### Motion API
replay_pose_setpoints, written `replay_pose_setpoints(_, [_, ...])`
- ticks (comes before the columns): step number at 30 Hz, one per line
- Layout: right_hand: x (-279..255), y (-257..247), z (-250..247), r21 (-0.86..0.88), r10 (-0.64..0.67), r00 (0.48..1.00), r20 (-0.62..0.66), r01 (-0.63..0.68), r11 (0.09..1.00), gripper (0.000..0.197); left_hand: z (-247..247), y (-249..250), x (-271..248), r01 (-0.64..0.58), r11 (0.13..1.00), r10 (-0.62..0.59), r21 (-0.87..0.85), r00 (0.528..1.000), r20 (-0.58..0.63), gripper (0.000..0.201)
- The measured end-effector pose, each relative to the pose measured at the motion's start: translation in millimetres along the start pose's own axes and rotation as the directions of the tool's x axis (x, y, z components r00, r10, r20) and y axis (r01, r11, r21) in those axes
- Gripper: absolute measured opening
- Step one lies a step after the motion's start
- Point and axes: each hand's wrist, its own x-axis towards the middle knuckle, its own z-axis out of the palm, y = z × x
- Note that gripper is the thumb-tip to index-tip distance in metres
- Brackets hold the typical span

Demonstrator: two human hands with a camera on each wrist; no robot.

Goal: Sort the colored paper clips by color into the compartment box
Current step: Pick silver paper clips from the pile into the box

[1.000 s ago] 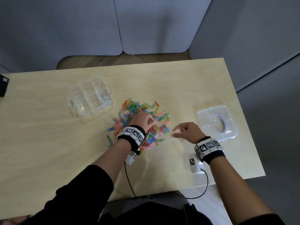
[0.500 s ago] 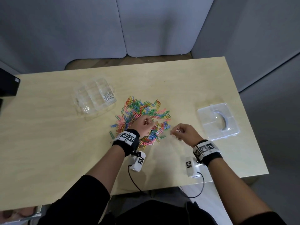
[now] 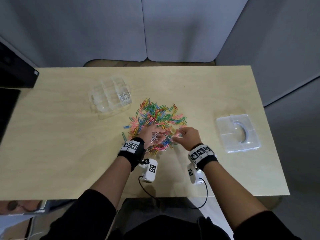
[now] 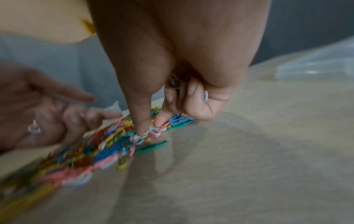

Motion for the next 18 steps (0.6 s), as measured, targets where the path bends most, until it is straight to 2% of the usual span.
replay_pose_setpoints(2, [1.9,-3.6,4.1,-0.123,-0.058,0.998,-0.021,0.055,0.991,0.013,-2.0,-3.1,1.0,-0.006,0.997,0.012,0.08,0.997,-0.078,0.048])
replay_pose_setpoints(4, [3.6,-5.1,5.9,-0.21,-0.07,0.997,-0.013,0.065,0.975,0.013,-3.1,-4.9,1.5,-0.039,0.969,0.076,0.245,0.986,-0.145,0.04])
replay_pose_setpoints(6, [4.1,-2.9,5.2,-0.201,-0.07,0.997,0.01,0.071,0.977,0.015,-2.7,-9.9,1.4,-0.088,0.858,0.207,0.506,0.961,-0.184,0.033])
replay_pose_setpoints(8, [2.5,1.3,1.4,-0.079,-0.061,0.998,0.025,0.063,0.995,0.017,-0.5,-15.7,-0.2,-0.118,0.717,0.343,0.687,0.918,-0.199,0.028])
replay_pose_setpoints(10, [0.0,6.5,-4.5,0.037,-0.047,0.999,0.025,0.046,0.998,0.019,3.5,-17.6,0.4,-0.143,0.612,0.444,0.778,0.876,-0.188,0.021])
replay_pose_setpoints(12, [-0.4,12.0,-8.3,0.138,-0.037,0.999,0.017,0.034,0.99,0.016,11.2,-14.4,-0.5,-0.136,0.53,0.471,0.837,0.868,-0.158,0.02])
replay_pose_setpoints(15, [4.0,18.3,-10.1,0.269,0.016,0.998,0.065,-0.032,0.963,0.015,20.6,-13.2,-0.4,-0.116,0.456,0.464,0.882,0.877,-0.124,0.016])
replay_pose_setpoints(18, [3.1,11.9,-12.7,0.43,0.089,0.981,0.172,-0.156,0.889,0.017,21.8,-15.0,-1.6,-0.095,0.437,0.479,0.895,0.866,-0.141,0.009])
